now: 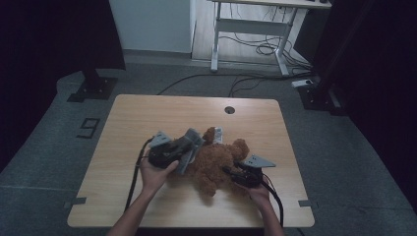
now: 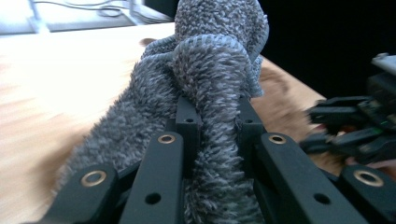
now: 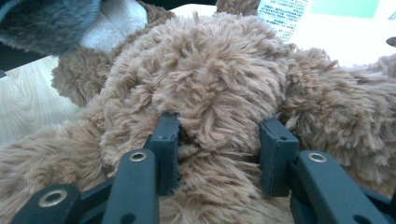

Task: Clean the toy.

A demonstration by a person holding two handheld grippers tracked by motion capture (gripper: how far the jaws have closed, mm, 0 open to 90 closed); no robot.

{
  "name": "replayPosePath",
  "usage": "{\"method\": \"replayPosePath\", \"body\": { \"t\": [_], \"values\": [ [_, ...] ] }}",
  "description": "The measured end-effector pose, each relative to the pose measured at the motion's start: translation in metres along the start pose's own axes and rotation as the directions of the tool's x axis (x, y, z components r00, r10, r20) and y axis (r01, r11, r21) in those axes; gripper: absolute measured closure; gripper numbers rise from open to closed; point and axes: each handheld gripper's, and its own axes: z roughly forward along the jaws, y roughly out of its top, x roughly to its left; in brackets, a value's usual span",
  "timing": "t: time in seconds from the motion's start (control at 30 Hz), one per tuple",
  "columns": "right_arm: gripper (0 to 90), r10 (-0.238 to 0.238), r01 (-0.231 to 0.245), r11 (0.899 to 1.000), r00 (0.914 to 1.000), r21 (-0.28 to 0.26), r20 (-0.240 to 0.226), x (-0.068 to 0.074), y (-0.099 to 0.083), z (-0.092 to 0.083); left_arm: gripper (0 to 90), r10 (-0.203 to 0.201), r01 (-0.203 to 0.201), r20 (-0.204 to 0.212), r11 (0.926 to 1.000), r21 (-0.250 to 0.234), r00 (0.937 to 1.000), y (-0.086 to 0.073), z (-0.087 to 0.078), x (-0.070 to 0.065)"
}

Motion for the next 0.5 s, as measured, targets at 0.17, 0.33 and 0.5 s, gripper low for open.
{"method": "replayPosePath", "body": {
  "t": [0.17,0.33,0.5],
  "values": [
    [57.7,0.008,-0.008,1.000,0.9999,-0.002,-0.007,-0.001,0.000,0.000,77.1,0.048,-0.051,0.050,0.9974,0.051,0.9976,0.016,0.039,-0.031],
    [57.7,0.004,-0.004,1.000,1.0000,-0.003,-0.004,-0.001,-0.001,0.000,77.0,0.078,-0.086,0.087,0.9907,0.105,0.9932,0.008,0.073,-0.056],
    [57.7,0.007,-0.007,1.000,1.0000,-0.003,0.001,-0.001,-0.001,0.000,77.0,0.070,-0.080,0.099,0.9921,0.097,0.9926,-0.001,0.084,-0.063]
  ]
}}
